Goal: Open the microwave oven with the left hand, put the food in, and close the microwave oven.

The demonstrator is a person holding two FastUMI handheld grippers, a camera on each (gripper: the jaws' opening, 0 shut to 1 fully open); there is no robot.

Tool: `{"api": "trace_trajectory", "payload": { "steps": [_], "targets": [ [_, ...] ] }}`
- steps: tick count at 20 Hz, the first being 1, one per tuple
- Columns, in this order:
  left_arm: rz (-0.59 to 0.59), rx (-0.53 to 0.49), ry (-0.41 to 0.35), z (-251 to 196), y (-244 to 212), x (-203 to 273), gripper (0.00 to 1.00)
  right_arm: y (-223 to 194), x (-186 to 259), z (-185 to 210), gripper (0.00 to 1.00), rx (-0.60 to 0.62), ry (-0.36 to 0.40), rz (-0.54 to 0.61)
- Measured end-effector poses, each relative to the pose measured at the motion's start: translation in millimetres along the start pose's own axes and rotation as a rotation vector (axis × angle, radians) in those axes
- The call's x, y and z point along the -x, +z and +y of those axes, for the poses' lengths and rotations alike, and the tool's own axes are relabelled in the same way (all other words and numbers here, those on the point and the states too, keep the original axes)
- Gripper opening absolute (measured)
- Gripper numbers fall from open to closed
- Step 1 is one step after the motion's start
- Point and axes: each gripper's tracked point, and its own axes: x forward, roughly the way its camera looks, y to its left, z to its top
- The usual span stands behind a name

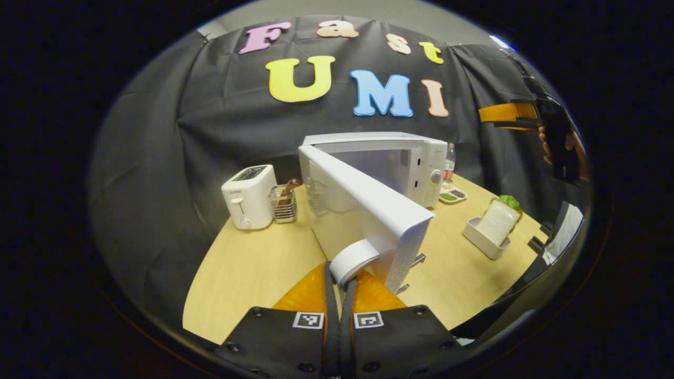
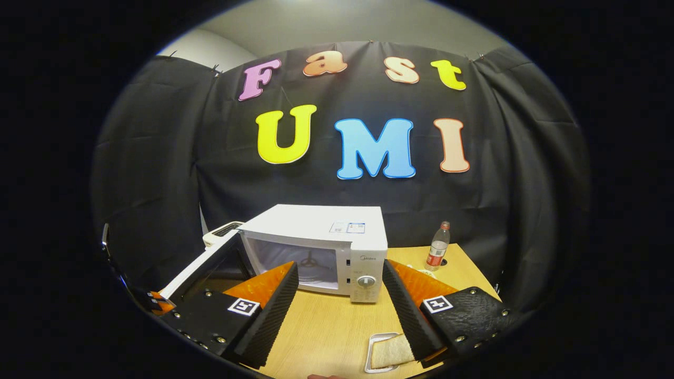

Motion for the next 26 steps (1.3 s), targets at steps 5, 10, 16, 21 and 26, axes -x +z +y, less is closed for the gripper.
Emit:
{"api": "trace_trajectory", "payload": {
  "steps": [5,10,16,21,26],
  "targets": [
    [-0.011,0.024,0.043,32,-5,5,0.06,-3,-3,15,0.97,0.024,0.030,0.014],
    [-0.013,0.027,0.044,39,-5,7,0.07,-6,1,13,0.97,0.047,0.040,0.017],
    [0.004,0.061,0.027,43,-9,12,0.12,-16,13,-33,0.97,0.048,-0.020,0.037],
    [-0.011,0.060,0.125,58,1,43,0.29,-57,21,-101,0.96,0.017,-0.115,0.129],
    [-0.267,0.130,0.245,58,107,102,0.51,-156,25,-151,0.97,-0.182,-0.120,0.424]
  ]
}}
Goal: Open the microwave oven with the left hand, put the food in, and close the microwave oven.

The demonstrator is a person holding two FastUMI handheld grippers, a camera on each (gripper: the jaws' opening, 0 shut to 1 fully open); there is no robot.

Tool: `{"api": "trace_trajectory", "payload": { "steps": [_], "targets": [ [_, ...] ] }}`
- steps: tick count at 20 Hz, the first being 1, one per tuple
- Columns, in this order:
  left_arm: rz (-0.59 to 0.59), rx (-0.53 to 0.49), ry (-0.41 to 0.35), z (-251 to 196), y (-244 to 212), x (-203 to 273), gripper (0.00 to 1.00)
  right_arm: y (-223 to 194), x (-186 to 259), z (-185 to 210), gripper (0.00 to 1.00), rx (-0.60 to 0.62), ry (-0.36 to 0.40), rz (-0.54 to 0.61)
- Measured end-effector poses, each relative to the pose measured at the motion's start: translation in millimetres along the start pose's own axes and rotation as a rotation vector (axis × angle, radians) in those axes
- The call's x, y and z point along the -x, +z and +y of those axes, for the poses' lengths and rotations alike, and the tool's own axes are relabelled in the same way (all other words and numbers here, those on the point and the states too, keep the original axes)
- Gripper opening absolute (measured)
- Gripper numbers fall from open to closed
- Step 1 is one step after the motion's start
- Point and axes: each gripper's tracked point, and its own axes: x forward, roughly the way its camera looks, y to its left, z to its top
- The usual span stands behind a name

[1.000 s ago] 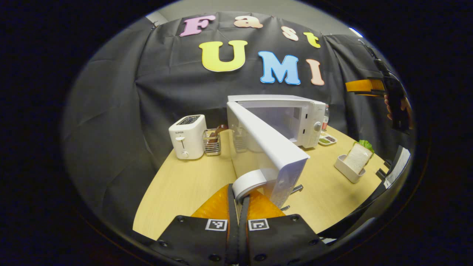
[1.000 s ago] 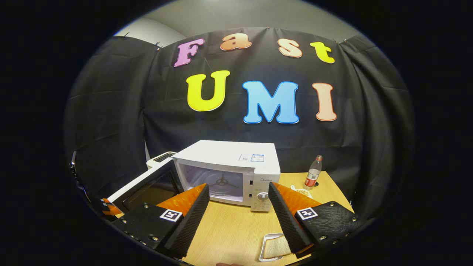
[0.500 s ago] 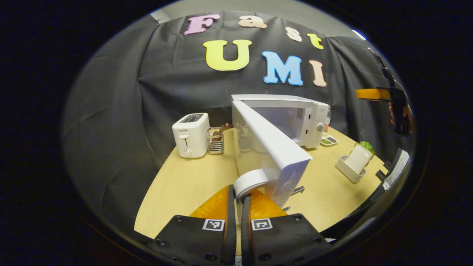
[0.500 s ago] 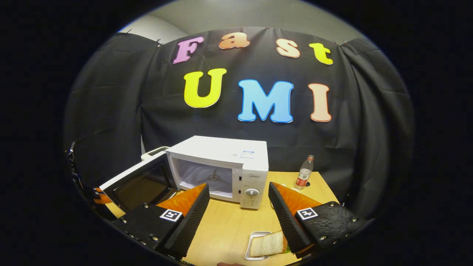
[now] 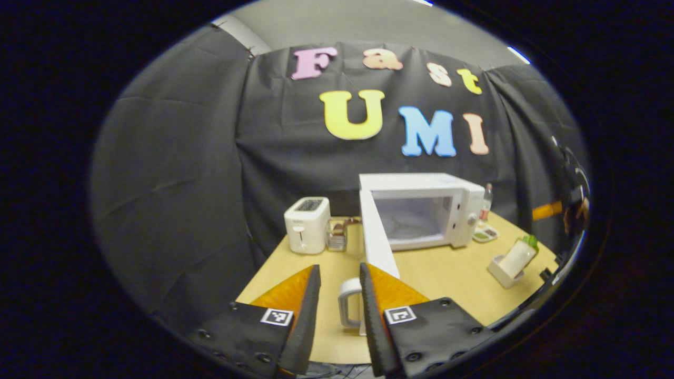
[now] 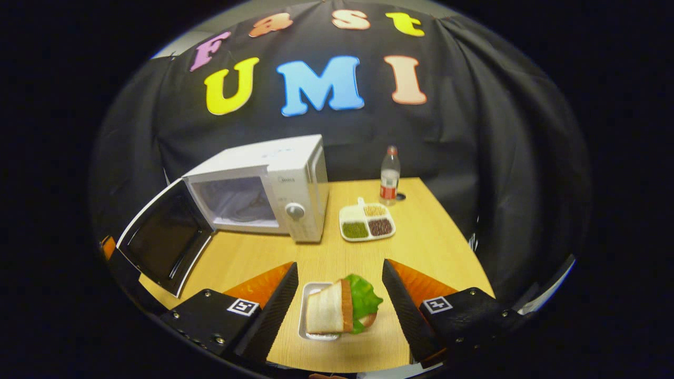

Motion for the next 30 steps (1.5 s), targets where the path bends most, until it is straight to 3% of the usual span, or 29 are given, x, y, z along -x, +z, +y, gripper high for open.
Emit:
{"api": "trace_trajectory", "payload": {
  "steps": [1,4,8,11,13,15,16,17,18,19,20,22,23,29,30],
  "targets": [
    [-0.054,0.027,0.008,-5,27,1,0.74,-14,-5,-5,0.97,-0.049,0.015,0.054],
    [-0.187,0.029,0.007,-29,99,-4,0.96,-44,-23,-16,0.97,-0.162,0.044,0.181],
    [-0.287,0.002,-0.104,-100,156,-16,0.98,-76,-37,-20,0.98,-0.245,0.078,0.264],
    [-0.280,-0.005,-0.191,-145,156,-33,0.96,-89,-43,-15,0.96,-0.300,0.110,0.298],
    [-0.249,-0.002,-0.226,-163,147,-42,0.98,-92,-46,-9,0.89,-0.339,0.136,0.311],
    [-0.230,0.007,-0.246,-171,142,-47,0.96,-93,-49,-2,0.77,-0.397,0.168,0.322],
    [-0.221,0.010,-0.250,-172,140,-50,0.97,-90,-47,1,0.64,-0.426,0.187,0.322],
    [-0.220,0.011,-0.249,-172,141,-51,0.97,-85,-46,2,0.60,-0.450,0.204,0.317],
    [-0.220,0.010,-0.248,-170,142,-52,0.97,-83,-45,5,0.47,-0.468,0.220,0.311],
    [-0.221,0.009,-0.245,-168,144,-53,0.97,-81,-46,4,0.48,-0.495,0.217,0.306],
    [-0.224,0.008,-0.239,-166,144,-53,0.97,-75,-44,4,0.29,-0.514,0.215,0.290],
    [-0.225,0.012,-0.230,-160,144,-52,0.95,-63,-39,8,0.34,-0.540,0.229,0.254],
    [-0.225,0.014,-0.226,-158,145,-51,0.96,-54,-36,13,0.29,-0.553,0.252,0.231],
    [-0.228,0.025,-0.206,-145,145,-49,0.96,12,-19,83,0.29,-0.675,0.485,0.091],
    [-0.229,0.024,-0.199,-142,142,-47,0.95,20,-17,98,0.24,-0.675,0.520,0.074]
  ]
}}
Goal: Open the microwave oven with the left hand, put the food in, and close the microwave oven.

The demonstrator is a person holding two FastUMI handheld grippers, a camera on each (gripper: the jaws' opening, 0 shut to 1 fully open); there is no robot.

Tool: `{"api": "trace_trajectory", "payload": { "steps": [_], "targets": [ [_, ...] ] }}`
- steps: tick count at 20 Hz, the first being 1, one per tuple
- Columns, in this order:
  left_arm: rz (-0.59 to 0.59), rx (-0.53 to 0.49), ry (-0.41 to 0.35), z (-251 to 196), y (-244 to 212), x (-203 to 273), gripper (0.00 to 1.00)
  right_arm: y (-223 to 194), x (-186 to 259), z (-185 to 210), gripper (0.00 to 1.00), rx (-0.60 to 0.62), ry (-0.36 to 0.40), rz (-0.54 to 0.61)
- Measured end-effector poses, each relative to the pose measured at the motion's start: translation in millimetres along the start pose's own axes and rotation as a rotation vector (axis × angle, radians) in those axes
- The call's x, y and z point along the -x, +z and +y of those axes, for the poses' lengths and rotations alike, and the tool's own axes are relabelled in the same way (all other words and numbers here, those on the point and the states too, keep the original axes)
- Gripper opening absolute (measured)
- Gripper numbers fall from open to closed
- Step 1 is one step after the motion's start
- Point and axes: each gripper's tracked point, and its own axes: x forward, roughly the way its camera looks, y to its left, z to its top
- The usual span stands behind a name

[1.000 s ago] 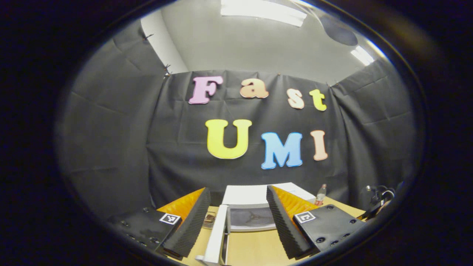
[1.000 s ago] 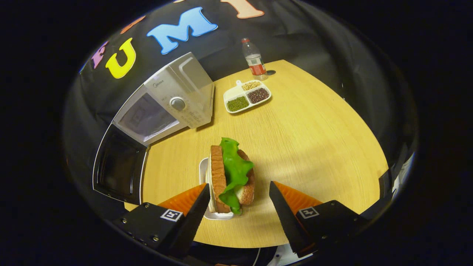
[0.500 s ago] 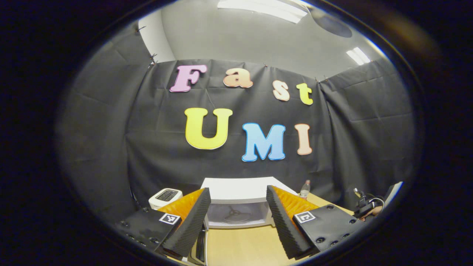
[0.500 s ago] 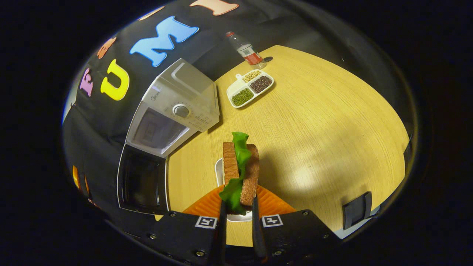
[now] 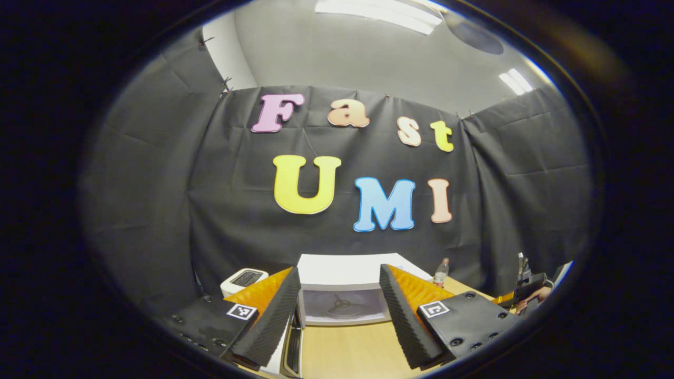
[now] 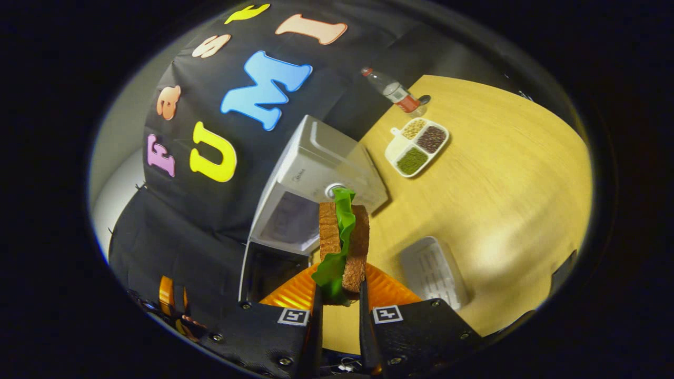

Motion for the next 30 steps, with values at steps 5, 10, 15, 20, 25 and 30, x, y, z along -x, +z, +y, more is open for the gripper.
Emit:
{"api": "trace_trajectory", "payload": {
  "steps": [5,10,15,20,25,30],
  "targets": [
    [0.006,-0.015,0.046,19,1,18,0.96,-25,-41,64,0.29,0.038,0.138,0.000],
    [0.011,-0.010,0.097,44,-2,35,0.95,-47,-97,91,0.29,-0.034,0.174,-0.041],
    [0.006,-0.003,0.170,75,-2,53,0.96,-57,-163,90,0.29,-0.130,0.127,-0.114],
    [0.024,-0.001,0.236,104,-10,68,0.96,-41,-231,81,0.29,-0.368,0.068,-0.239],
    [0.029,0.025,0.329,138,-13,89,0.97,-23,-290,79,0.29,-0.542,0.051,-0.342],
    [0.056,0.032,0.423,168,-26,113,0.96,-8,-334,69,0.29,-0.631,0.013,-0.415]
  ]
}}
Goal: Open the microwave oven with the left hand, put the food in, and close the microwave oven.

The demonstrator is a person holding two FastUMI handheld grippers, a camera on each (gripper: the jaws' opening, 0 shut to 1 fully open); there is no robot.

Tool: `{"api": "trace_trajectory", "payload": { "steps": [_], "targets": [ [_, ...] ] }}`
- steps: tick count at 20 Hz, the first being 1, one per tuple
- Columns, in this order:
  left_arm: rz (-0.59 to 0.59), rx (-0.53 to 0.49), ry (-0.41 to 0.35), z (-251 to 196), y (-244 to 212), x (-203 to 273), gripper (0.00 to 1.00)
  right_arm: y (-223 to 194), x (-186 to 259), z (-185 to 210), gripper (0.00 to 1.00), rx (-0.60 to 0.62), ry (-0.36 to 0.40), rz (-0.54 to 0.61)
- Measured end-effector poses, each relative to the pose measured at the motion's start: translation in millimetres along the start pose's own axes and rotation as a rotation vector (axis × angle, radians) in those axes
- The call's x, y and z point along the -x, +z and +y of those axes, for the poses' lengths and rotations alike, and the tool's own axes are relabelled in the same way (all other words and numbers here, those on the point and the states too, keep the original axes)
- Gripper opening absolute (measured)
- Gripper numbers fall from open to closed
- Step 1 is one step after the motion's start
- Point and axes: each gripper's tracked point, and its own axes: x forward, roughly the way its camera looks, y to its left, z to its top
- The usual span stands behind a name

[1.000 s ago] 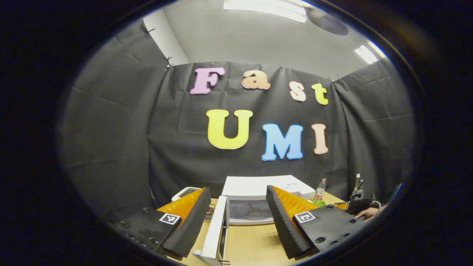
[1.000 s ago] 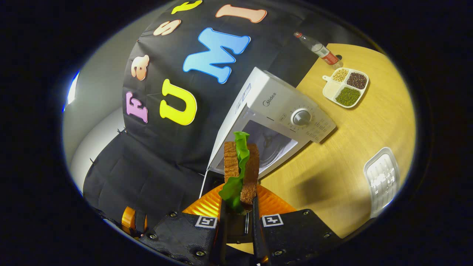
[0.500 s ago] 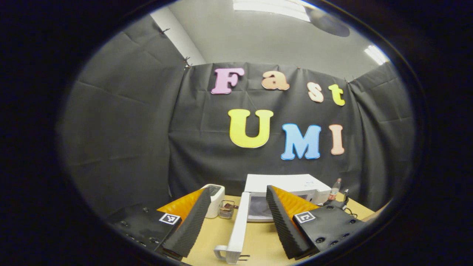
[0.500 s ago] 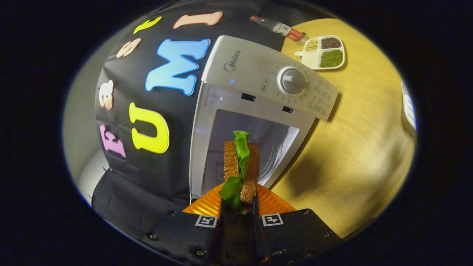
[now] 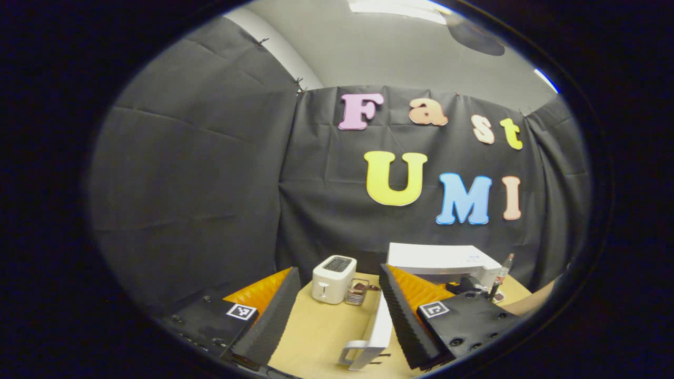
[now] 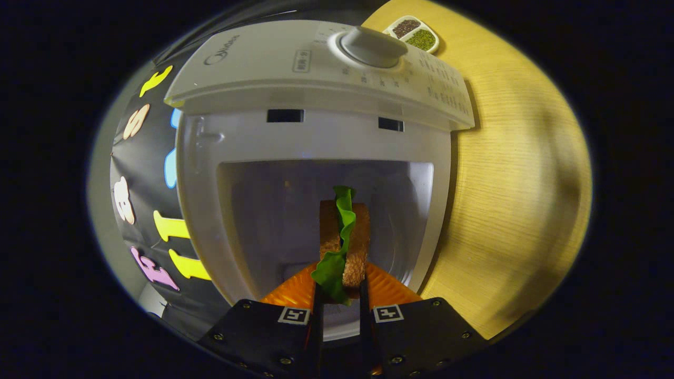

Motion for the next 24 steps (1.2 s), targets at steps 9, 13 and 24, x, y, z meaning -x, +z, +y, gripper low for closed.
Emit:
{"api": "trace_trajectory", "payload": {
  "steps": [9,13,24],
  "targets": [
    [0.074,0.034,0.008,-2,-26,-5,0.98,-10,-43,-18,0.32,0.014,-0.045,-0.061],
    [0.062,0.030,-0.007,-8,-19,-8,0.97,-11,-39,-28,0.40,-0.024,-0.086,-0.036],
    [0.063,0.012,-0.162,-76,-26,-12,0.98,-8,28,-28,0.95,0.158,-0.100,0.090]
  ]
}}
